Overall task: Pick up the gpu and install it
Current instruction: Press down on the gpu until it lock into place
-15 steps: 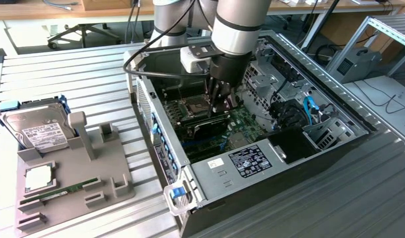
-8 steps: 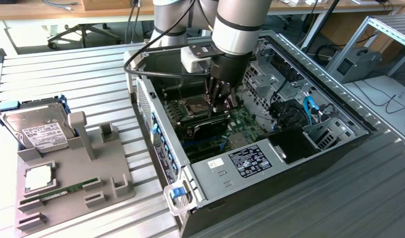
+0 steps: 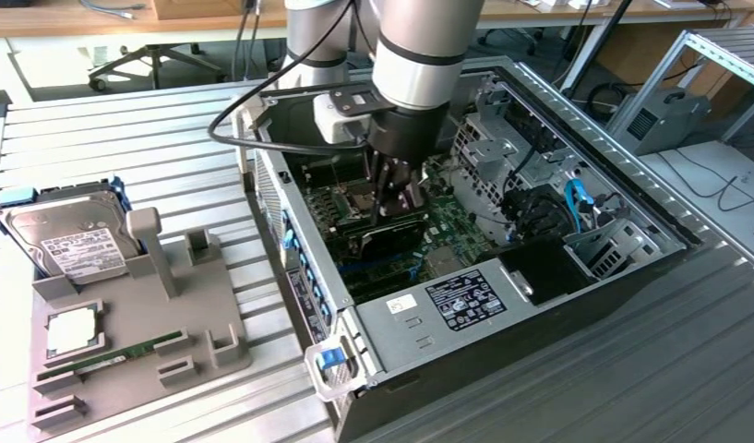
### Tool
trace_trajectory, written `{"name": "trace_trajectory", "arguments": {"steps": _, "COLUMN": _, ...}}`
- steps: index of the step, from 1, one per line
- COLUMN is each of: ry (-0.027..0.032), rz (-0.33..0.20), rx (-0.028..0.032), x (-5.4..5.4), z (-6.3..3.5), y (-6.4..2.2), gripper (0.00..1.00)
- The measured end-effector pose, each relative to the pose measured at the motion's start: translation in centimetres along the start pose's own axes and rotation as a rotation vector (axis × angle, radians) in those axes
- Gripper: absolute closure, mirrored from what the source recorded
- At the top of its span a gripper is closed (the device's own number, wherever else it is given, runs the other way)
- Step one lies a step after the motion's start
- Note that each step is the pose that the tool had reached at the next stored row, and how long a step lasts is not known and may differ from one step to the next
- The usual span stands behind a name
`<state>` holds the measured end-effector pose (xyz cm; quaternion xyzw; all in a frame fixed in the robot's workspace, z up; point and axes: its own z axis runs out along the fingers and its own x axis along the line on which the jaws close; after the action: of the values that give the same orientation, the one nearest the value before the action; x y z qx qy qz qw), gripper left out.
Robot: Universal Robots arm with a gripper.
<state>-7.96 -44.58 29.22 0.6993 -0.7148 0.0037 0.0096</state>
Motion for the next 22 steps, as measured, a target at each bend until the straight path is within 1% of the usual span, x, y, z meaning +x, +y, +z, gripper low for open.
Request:
{"name": "trace_trajectory", "arguments": {"steps": 2, "ry": 0.0013, "rz": 0.0, "rx": 0.0, "x": 0.0, "z": 0.15, "y": 0.53, "gripper": 0.89}}
{"name": "trace_trajectory", "arguments": {"steps": 6, "ry": 0.0016, "rz": 0.0, "rx": 0.0001, "x": 0.0, "z": 0.36, "y": 1.53, "gripper": 0.89}}
{"name": "trace_trajectory", "arguments": {"steps": 9, "ry": 0.0017, "rz": 0.0, "rx": 0.0002, "x": 0.0, "z": 0.51, "y": 2.46, "gripper": 0.89}}
{"name": "trace_trajectory", "arguments": {"steps": 10, "ry": 0.0018, "rz": 0.0, "rx": 0.0001, "x": 0.0, "z": 0.78, "y": 2.88, "gripper": 0.89}}
{"name": "trace_trajectory", "arguments": {"steps": 14, "ry": 0.0018, "rz": 0.0, "rx": 0.0001, "x": 0.0, "z": 1.25, "y": 3.16, "gripper": 0.89}}
{"name": "trace_trajectory", "arguments": {"steps": 22, "ry": 0.0037, "rz": 0.0, "rx": 0.0001, "x": 0.0, "z": 1.63, "y": 3.55, "gripper": 0.89}}
